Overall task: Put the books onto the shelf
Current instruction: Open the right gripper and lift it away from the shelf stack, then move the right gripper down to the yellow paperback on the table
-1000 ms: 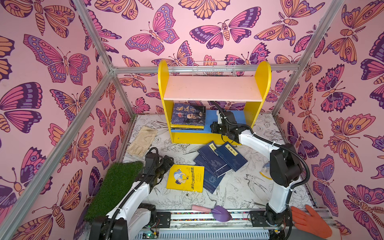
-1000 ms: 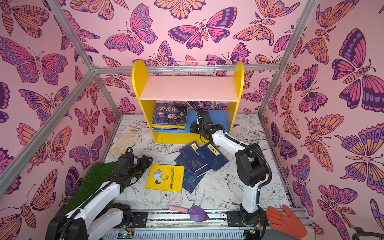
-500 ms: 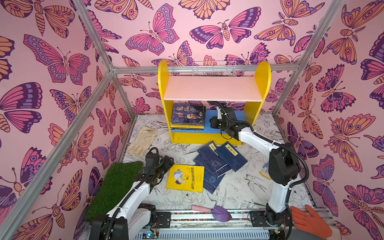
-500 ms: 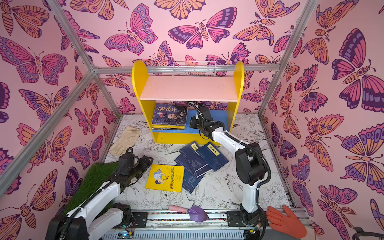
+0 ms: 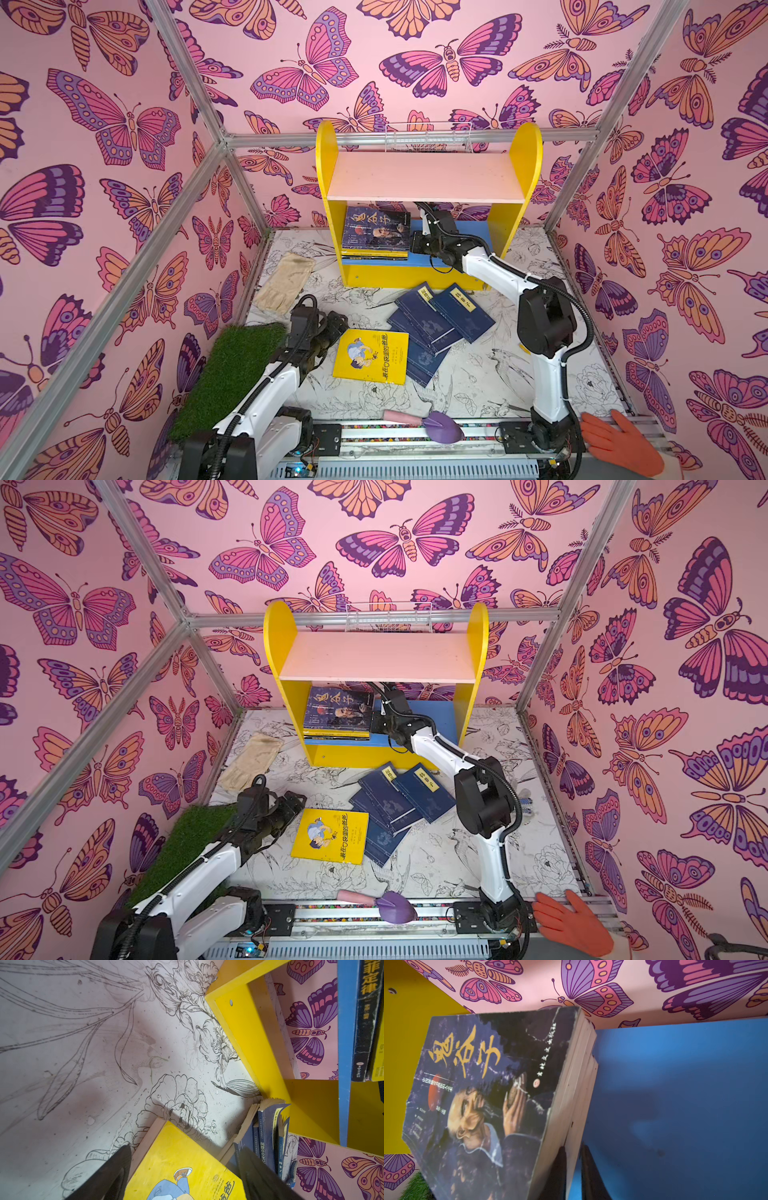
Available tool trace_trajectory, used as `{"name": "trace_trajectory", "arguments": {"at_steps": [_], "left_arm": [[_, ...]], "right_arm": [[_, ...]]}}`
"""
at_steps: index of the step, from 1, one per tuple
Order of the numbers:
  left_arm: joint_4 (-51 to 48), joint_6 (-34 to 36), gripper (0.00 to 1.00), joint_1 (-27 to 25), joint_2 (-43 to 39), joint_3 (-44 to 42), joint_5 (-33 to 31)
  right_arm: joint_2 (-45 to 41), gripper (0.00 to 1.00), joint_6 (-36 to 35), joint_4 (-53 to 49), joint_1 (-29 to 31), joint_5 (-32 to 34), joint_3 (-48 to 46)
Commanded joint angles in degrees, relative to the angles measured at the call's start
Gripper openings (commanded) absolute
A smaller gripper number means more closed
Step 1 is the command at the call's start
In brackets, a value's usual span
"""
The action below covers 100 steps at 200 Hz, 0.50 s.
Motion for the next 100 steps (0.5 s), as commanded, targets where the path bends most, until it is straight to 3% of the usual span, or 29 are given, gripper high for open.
{"name": "trace_trajectory", "arguments": {"at_steps": [1,26,52,100], "left_arm": [[-0.5,1.1,0.83,0.1,0.1,-0.5,-0.4],[-0.5,1.4,0.83,0.1,0.1,-0.6,-0.4],[-1.3,2.2,0.83,0.1,0.1,-0.4,-0.7],[-3.7,4.0,0.83,0.1,0.2,-0.2,-1.8]], "right_arm": [[1.1,0.14,-1.2,1.1,1.9,-1.8,3.3],[0.3,0.14,-1.0,1.0,2.0,-1.1,2.8],[-3.1,0.15,-1.7,1.2,1.8,4.6,-0.9],[-16.7,0.24,-3.7,8.0,1.2,15.3,-17.7]]}}
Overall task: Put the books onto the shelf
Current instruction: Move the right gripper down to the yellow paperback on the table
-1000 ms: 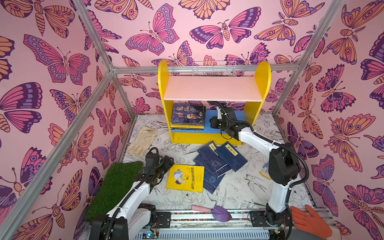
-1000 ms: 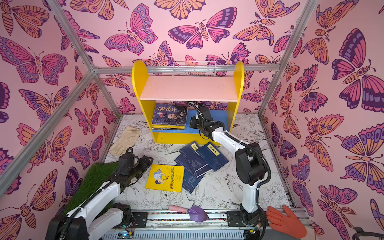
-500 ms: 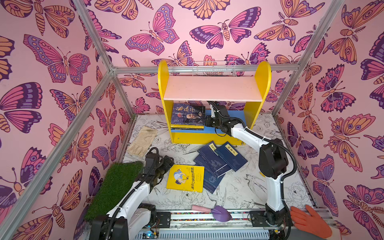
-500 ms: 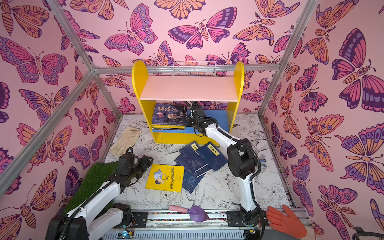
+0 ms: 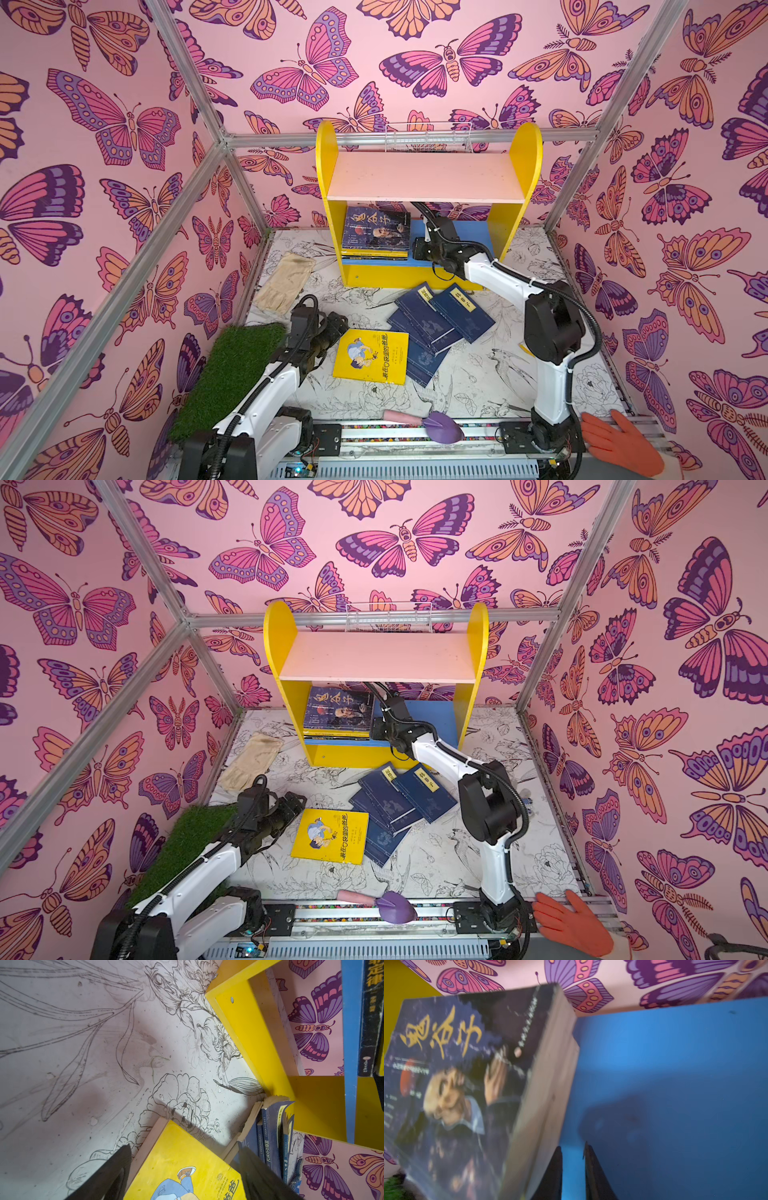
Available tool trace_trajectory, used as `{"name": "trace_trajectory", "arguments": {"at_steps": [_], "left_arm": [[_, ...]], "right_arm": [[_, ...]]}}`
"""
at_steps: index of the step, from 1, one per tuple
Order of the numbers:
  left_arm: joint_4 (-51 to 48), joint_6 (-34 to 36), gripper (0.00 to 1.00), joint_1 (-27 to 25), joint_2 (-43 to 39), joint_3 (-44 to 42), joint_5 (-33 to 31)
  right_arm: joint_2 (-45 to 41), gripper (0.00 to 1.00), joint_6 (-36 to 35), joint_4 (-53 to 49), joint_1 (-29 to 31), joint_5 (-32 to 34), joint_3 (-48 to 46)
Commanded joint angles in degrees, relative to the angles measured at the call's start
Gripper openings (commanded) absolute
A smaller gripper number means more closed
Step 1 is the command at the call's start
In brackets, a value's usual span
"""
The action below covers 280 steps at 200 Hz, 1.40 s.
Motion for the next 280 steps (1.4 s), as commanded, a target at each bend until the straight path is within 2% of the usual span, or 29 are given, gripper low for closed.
{"name": "trace_trajectory", "arguments": {"at_steps": [1,14,24,39,60,77,99,118,170,208,243,264,280], "left_arm": [[-2.7,1.9,0.83,0.1,0.2,-0.2,-1.5],[-3.4,2.3,0.83,0.1,0.4,0.0,-1.7],[-3.8,2.6,0.83,0.0,0.7,0.2,-1.7],[-4.5,3.4,0.83,-0.1,1.5,0.7,-1.6],[-6.2,5.2,0.83,-0.5,3.5,2.2,-1.4],[-8.6,6.9,0.82,-1.0,5.6,3.8,-1.1],[-11.6,8.5,0.81,-1.9,7.5,5.2,-0.7],[-13.2,8.9,0.81,-2.8,8.3,5.2,-1.4],[-15.7,9.3,0.79,-4.8,9.4,4.8,-2.4],[-17.2,9.9,0.75,-5.1,12.4,6.0,-2.0],[-17.5,10.8,0.6,-5.1,15.2,7.4,-0.6],[-17.5,11.0,0.52,-5.1,17.6,8.2,0.2],[-17.5,11.0,0.48,-5.1,18.0,8.6,0.6]], "right_arm": [[-9.1,0.24,-2.5,5.8,0.1,6.6,-6.1],[-14.0,0.27,-3.4,6.7,0.1,6.5,-11.3],[-17.7,0.31,-4.6,7.0,0.2,3.5,-15.2],[-22.6,0.42,-7.2,5.2,0.4,-7.2,-19.8],[-25.6,0.56,-12.0,-5.3,3.2,-25.5,-22.3],[-24.9,0.58,-17.0,-17.1,7.9,-32.2,-22.5],[-20.9,0.58,-22.1,-28.3,13.9,-34.5,-22.5],[-14.3,0.58,-22.6,-33.7,14.9,-37.3,-21.8],[-2.7,0.62,-19.6,-35.1,11.5,-39.3,-18.8],[4.6,0.63,-18.2,-36.0,11.4,-38.8,-14.1],[6.8,0.61,-21.4,-39.1,11.6,-39.0,-6.6],[4.9,0.59,-20.5,-34.0,11.6,-44.7,-5.6],[4.0,0.5,-18.6,-30.6,11.7,-47.5,-4.7]]}}
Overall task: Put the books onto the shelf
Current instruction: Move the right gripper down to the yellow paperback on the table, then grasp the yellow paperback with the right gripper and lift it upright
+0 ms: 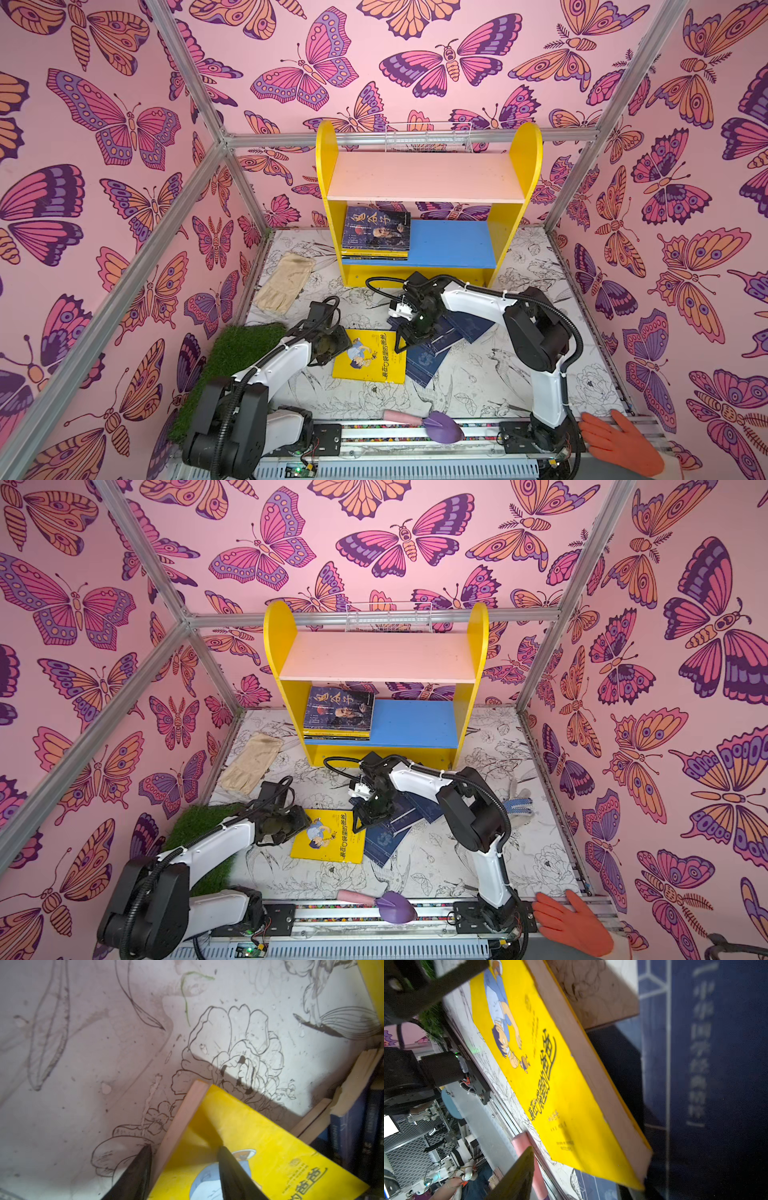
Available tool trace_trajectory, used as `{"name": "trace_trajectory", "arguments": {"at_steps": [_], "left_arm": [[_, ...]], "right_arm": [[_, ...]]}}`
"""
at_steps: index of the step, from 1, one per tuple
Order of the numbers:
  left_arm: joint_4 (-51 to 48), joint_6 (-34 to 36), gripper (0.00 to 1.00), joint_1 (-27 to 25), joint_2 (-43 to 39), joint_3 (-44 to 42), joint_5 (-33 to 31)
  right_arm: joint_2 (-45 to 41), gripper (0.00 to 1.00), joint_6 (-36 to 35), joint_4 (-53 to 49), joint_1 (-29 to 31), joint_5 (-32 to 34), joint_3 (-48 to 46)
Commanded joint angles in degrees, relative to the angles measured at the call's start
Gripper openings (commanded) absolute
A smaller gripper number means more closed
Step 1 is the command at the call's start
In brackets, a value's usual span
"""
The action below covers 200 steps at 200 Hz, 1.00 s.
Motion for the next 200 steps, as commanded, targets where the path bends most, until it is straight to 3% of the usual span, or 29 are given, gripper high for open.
{"name": "trace_trajectory", "arguments": {"at_steps": [1,16,58,112,159,200], "left_arm": [[-3.0,0.5,0.48,-0.4,2.0,-0.1,1.5],[-3.0,0.5,0.45,-0.5,1.8,0.0,1.7],[-3.0,-1.1,0.46,1.3,-2.7,0.4,2.7],[0.1,-7.2,0.76,12.6,-17.8,1.9,10.9],[3.6,-9.5,0.82,18.1,-22.2,3.4,21.1],[19.0,-16.8,0.87,18.1,-21.4,-2.7,28.9]], "right_arm": [[-0.7,0.49,-0.1,5.9,0.1,-5.3,2.3],[-1.8,0.39,0.9,8.4,0.1,-6.2,2.2],[-5.3,0.0,2.8,14.0,-0.4,-4.9,-0.4],[-13.6,0.0,9.6,27.9,-4.3,-16.8,-6.9],[-21.6,0.0,21.4,43.8,-10.7,-22.5,-12.3],[-24.1,0.0,25.7,49.0,-13.0,-24.8,-13.2]]}}
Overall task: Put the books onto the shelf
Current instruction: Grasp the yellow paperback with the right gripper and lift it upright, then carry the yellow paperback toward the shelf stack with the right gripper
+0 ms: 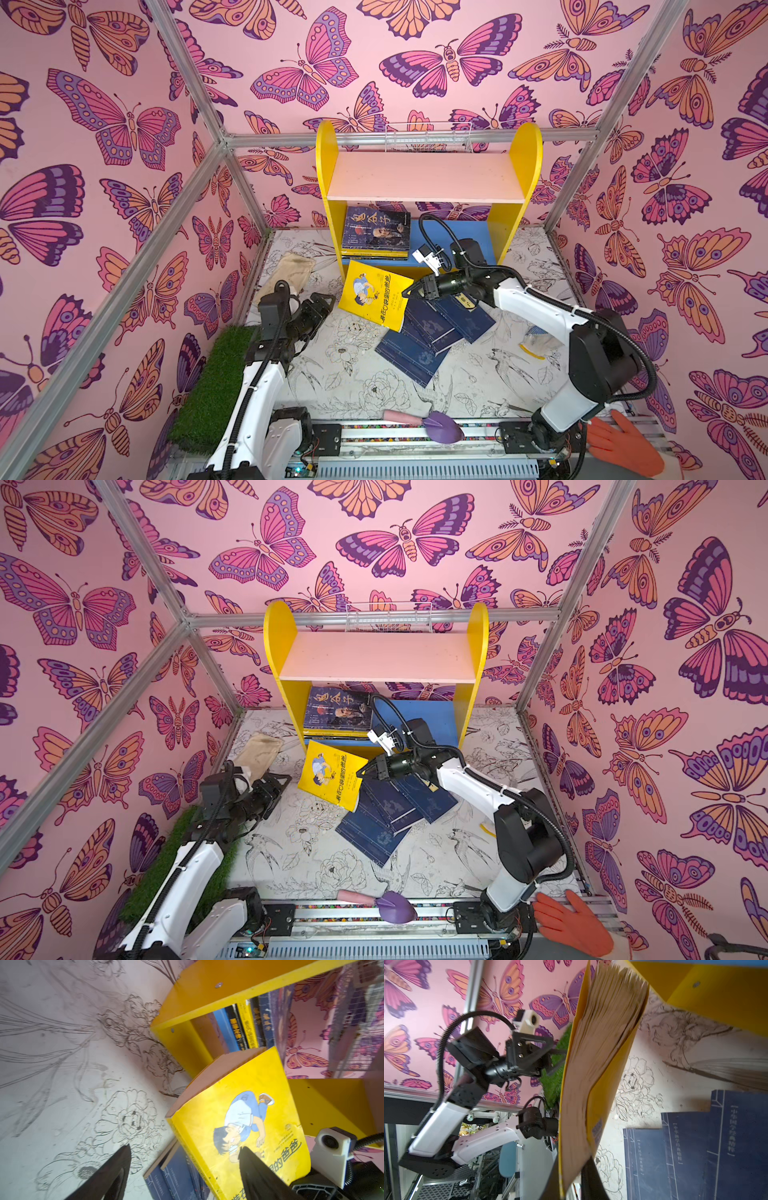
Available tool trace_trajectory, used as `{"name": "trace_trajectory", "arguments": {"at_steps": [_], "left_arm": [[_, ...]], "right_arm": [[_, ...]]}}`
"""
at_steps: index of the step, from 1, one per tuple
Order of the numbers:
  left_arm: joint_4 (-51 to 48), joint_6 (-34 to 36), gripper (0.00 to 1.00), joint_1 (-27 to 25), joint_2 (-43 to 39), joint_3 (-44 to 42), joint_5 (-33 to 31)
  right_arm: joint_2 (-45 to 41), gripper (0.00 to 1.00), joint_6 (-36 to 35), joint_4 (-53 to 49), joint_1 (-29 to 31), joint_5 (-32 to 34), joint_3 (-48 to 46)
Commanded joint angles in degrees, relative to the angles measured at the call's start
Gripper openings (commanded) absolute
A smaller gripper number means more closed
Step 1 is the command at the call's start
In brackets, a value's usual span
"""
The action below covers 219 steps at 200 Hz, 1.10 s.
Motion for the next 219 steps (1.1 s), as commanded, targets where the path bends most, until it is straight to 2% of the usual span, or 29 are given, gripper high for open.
{"name": "trace_trajectory", "arguments": {"at_steps": [1,48,73,118,129,137,159,175,197,214,219], "left_arm": [[10.9,-5.9,0.87,0.3,0.6,-4.3,7.6],[18.6,-7.2,0.9,-1.4,0.7,-7.0,8.0],[22.9,-7.3,0.89,-2.5,0.9,-8.1,7.8],[26.1,-6.3,0.79,-6.0,3.2,-8.2,6.8],[26.7,-6.3,0.73,-6.4,3.8,-8.3,6.5],[27.4,-6.8,0.65,-6.6,4.1,-8.6,6.4],[31.5,-8.3,0.33,-7.0,3.8,-9.3,6.8],[32.8,-8.5,0.13,-7.1,3.1,-9.2,7.2],[34.7,-8.5,0.01,-7.3,1.7,-9.4,7.6],[39.1,-10.4,0.0,-7.3,0.9,-10.4,7.7],[41.7,-11.5,0.0,-7.4,0.8,-11.2,7.7]], "right_arm": [[-2.2,0.0,3.6,8.2,0.0,-5.8,0.3],[-2.3,0.0,11.8,18.8,0.2,-8.0,-1.8],[-1.8,0.0,12.6,19.7,1.2,-8.3,-2.2],[-0.5,0.0,15.1,23.1,2.6,-8.4,-2.8],[-0.3,0.0,16.0,24.1,2.6,-8.4,-2.9],[-0.2,0.0,15.7,23.8,2.6,-8.3,-2.9],[-0.2,0.0,12.5,18.6,2.2,-6.8,-2.6],[-0.3,0.0,9.7,13.3,0.9,-3.9,-2.6],[-0.3,0.04,9.5,10.4,-1.8,0.5,-3.9],[-1.2,0.16,10.7,11.4,-3.8,4.3,-6.1],[-1.5,0.26,10.9,11.6,-4.2,5.0,-6.7]]}}
